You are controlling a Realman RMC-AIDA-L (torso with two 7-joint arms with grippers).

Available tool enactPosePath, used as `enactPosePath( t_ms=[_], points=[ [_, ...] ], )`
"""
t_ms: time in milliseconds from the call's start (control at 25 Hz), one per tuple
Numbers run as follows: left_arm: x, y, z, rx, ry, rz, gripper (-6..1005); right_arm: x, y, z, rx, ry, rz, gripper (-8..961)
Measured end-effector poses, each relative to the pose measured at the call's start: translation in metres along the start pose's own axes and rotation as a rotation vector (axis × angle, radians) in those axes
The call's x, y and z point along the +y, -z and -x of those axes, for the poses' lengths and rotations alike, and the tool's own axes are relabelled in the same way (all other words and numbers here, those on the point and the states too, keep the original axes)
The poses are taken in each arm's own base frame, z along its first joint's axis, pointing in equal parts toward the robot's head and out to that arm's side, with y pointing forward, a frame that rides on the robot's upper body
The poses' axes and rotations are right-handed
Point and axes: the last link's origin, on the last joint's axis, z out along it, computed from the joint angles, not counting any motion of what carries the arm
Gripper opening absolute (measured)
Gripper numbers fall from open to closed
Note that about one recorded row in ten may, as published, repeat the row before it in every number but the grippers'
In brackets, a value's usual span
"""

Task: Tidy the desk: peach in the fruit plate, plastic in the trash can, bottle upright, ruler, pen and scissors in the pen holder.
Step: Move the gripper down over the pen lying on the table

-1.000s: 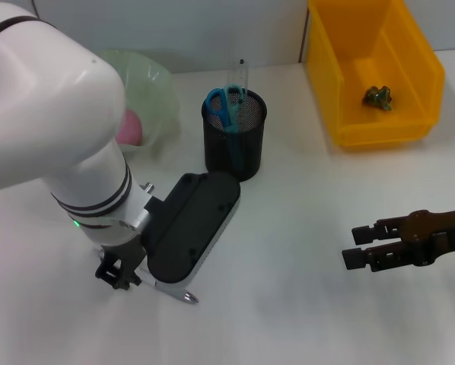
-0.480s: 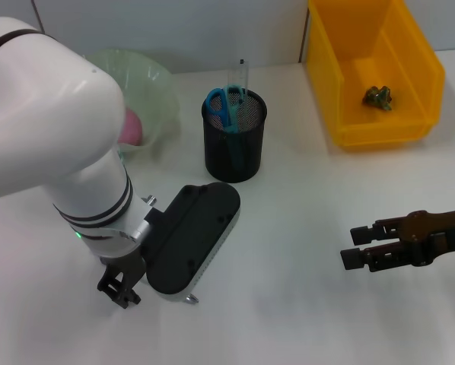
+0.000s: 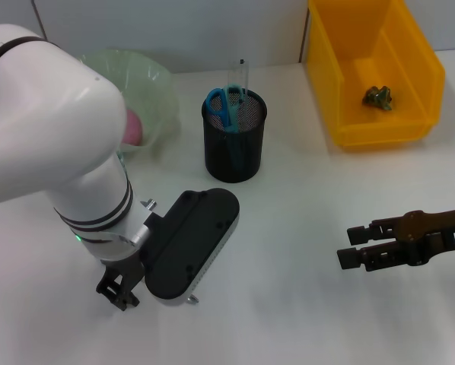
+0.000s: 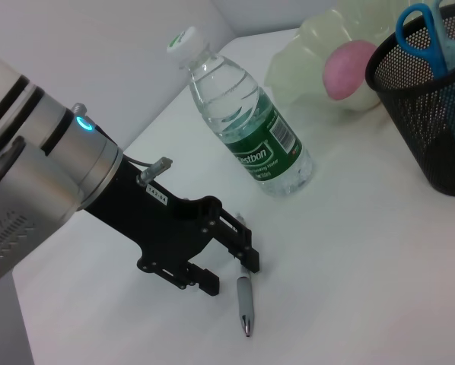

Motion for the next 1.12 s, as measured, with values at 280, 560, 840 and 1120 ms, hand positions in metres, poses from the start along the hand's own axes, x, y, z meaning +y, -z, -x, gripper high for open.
enactPosePath(
  t_ms=[280, 560, 840, 1120],
  points=[
    [0.0003, -0.0002, 0.0001, 0.0, -0.001, 0.001, 574, 0.0003, -0.0008, -0.0001, -0.001, -0.001, 0.002, 808],
    [0.0025, -0.0025, -0.0017, -0.004, -0.012, 0.009, 441, 0.0005, -0.0015, -0.0001, -0.001, -0.001, 0.004, 808],
    [0.003, -0.0031, -0.002, -0.006, -0.011, 0.011, 386, 0.0006, -0.0016, 0.0002, -0.001, 0.0, 0.004, 808],
    [0.0031, -0.0033, -0.0017, -0.007, -0.009, 0.01, 289, 0.0006, -0.0018, 0.0007, -0.001, 0.001, 0.004, 808]
  ],
)
